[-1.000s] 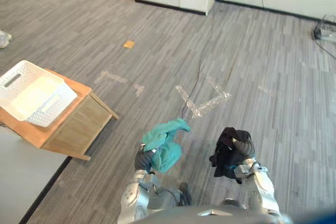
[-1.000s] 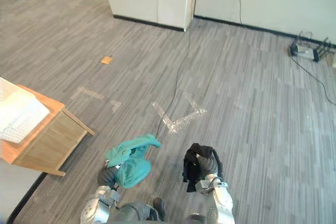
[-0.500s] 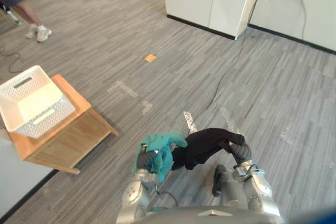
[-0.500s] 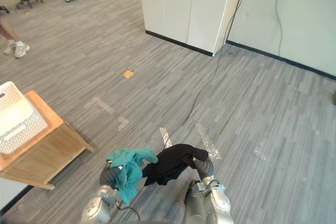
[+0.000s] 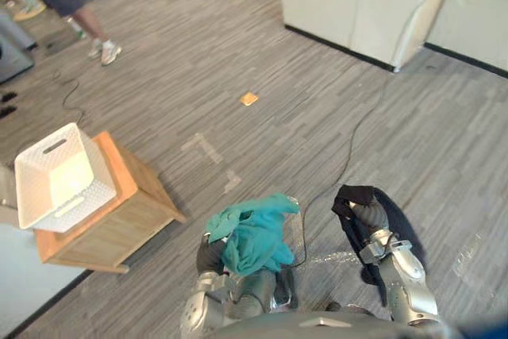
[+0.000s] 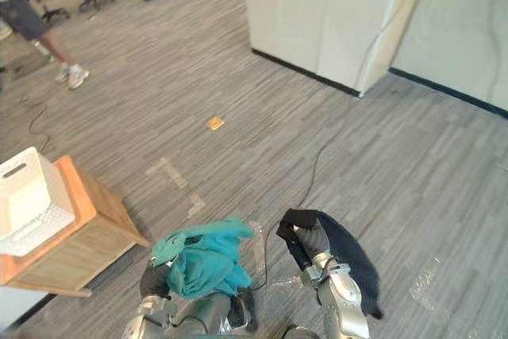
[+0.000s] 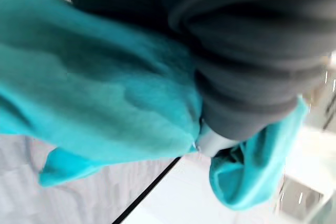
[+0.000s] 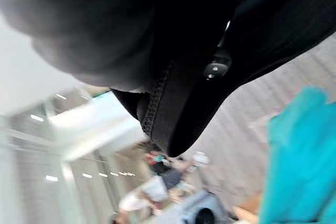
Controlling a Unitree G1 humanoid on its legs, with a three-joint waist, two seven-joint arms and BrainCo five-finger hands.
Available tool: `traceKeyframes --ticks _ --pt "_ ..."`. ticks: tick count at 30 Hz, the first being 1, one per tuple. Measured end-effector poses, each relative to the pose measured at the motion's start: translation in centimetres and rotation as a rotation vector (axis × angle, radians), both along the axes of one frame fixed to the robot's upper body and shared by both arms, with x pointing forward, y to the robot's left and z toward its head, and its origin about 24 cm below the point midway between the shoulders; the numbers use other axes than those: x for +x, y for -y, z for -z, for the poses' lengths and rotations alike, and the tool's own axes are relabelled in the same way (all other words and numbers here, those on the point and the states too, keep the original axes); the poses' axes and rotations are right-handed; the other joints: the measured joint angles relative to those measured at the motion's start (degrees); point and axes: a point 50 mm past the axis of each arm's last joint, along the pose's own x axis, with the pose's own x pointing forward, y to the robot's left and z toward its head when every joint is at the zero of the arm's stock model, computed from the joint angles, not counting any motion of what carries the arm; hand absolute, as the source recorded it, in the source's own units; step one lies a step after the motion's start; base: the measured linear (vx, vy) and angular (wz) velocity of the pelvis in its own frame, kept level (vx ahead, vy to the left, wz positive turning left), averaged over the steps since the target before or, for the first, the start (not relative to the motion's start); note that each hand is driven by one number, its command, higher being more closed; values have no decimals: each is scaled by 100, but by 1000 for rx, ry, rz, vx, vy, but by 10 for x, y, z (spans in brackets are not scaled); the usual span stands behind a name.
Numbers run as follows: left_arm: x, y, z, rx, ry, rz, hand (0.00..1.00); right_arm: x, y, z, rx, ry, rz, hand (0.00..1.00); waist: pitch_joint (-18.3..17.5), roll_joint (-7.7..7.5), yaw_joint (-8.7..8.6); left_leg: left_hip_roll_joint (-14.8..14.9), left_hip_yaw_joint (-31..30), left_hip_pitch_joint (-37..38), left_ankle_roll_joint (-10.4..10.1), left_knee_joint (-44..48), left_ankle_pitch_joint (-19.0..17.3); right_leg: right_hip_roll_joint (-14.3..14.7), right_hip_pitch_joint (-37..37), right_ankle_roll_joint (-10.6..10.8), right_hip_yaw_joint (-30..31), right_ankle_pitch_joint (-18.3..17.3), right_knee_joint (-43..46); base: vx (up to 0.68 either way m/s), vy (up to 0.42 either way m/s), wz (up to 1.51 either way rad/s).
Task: Tidy the bed and pick cloth on bed and put in laundry
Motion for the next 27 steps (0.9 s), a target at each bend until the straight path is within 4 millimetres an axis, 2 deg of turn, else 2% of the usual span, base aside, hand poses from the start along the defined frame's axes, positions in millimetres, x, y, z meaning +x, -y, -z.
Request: traceKeyframes --ticks 1,2,3,4,6,7,8,9,10,12,14,15,17,18,19,20,21,22,23,25,26,27 --pt "1 2 1 -2 -3 10 100 -1 1 1 -1 -3 6 100 -43 -13 21 -36 114 0 122 -113 135 1 88 98 -112 -60 3 484 34 101" --pt "-2 6 4 -6 -23 26 100 -3 1 4 -3 -10 15 100 -204 -33 103 -129 122 20 425 -334 553 8 246 339 -236 -208 65 508 45 70" --pt "-5 6 10 -5 -54 27 100 -5 1 7 1 -17 24 100 -324 -81 176 -239 51 122 1057 -379 759 -50 370 533 -249 -329 194 751 85 85" --pt "-10 5 17 1 -105 11 100 -5 -2 9 9 -21 28 100 -547 -234 258 -449 -69 239 1240 -347 579 -363 325 683 -192 -404 735 671 84 66" --pt "-8 2 17 10 -109 -6 100 1 -5 5 12 3 22 100 -556 -314 293 -512 -261 341 1325 -148 347 -595 194 786 -50 -319 1582 540 67 71" --pt "-5 -2 15 24 -105 -14 100 7 -7 1 13 24 28 100 -547 -359 288 -528 -513 483 1303 -14 123 -864 -79 732 130 48 2746 413 41 68" --pt "-4 -3 15 29 -103 -14 100 8 -7 0 13 28 29 100 -542 -369 287 -544 -594 539 1282 -13 81 -933 -143 703 176 182 3048 514 43 82" --pt "-2 -6 13 44 -94 -9 100 10 -10 -1 14 35 32 100 -513 -414 272 -615 -839 800 1190 -53 -60 -1241 -505 548 386 455 4343 393 21 78" --pt "-1 -9 13 61 -94 -1 100 11 -12 -2 11 35 44 100 -509 -430 250 -675 -1086 1063 1039 -81 -201 -1526 -835 443 574 322 5450 472 23 88" --pt "2 -13 8 104 -79 19 100 5 -15 3 8 6 57 100 -513 -418 213 -696 -1513 1402 842 -169 -339 -1795 -1374 182 642 102 6253 414 -3 102" --pt "8 -20 0 140 -50 18 100 0 -18 5 5 -11 77 100 -517 -445 67 -697 -2030 1549 782 -216 -373 -1865 -2026 137 747 -196 6104 378 -51 142" --pt "13 -25 -5 156 -27 14 100 -2 -16 6 0 -16 101 100 -499 -466 -38 -688 -2342 1614 766 -234 -372 -1822 -2430 135 883 -356 5578 359 -133 153" --pt "23 -29 -11 163 1 2 100 -10 -1 6 -96 7 171 100 -457 -433 -66 -578 -2816 1712 635 -179 -453 -1555 -2782 158 1167 -385 4181 361 -166 135" --pt "27 -31 -14 160 13 -4 100 -17 10 5 -133 38 212 100 -433 -390 -59 -503 -3060 1741 543 -110 -516 -1382 -2853 242 1346 -316 3397 373 -267 144" --pt "31 -34 -18 165 34 -19 100 -24 27 1 -43 78 233 100 -324 -343 -106 -340 -3413 1844 410 32 -683 -1085 -2873 364 1824 76 2113 369 -296 139" --pt "30 -36 -18 171 33 -19 100 -27 31 -2 -21 99 236 100 -311 -362 -120 -298 -3475 1860 348 123 -769 -1002 -2865 416 2009 260 1695 456 -399 133" --pt "28 -39 -17 183 26 -16 100 -30 33 -10 8 156 216 100 -261 -447 -128 -235 -3613 1903 197 381 -1011 -873 -2857 588 2446 619 1046 371 -408 89" --pt "23 -42 -17 192 17 -20 100 -31 30 -19 19 212 174 100 -203 -582 -155 -232 -3626 1911 107 635 -1273 -870 -2806 625 2778 712 829 439 -524 113" --pt "18 -40 -14 180 2 -28 100 -30 25 -33 24 289 112 100 -83 -515 -272 -57 -3714 1937 25 1062 -1757 -727 -2834 675 2903 892 1363 338 -445 79" --pt "7 -29 -9 134 -23 -37 100 -27 19 -49 26 363 41 100 -154 -291 -221 372 -3723 2079 -84 1183 -2054 -401 -3028 450 2850 353 2231 323 -385 33" --pt "4 -26 -9 117 -28 -49 100 -23 10 -59 39 415 -9 100 -120 -220 -189 545 -3699 2187 -19 1254 -2091 -320 -3052 365 2683 -20 2586 362 -343 19" --pt "1 -25 -7 109 -36 -61 100 -22 5 -62 50 427 -26 100 -98 -196 -193 571 -3666 2070 27 1680 -2031 -317 -3000 308 2582 -170 2660 373 -332 34"
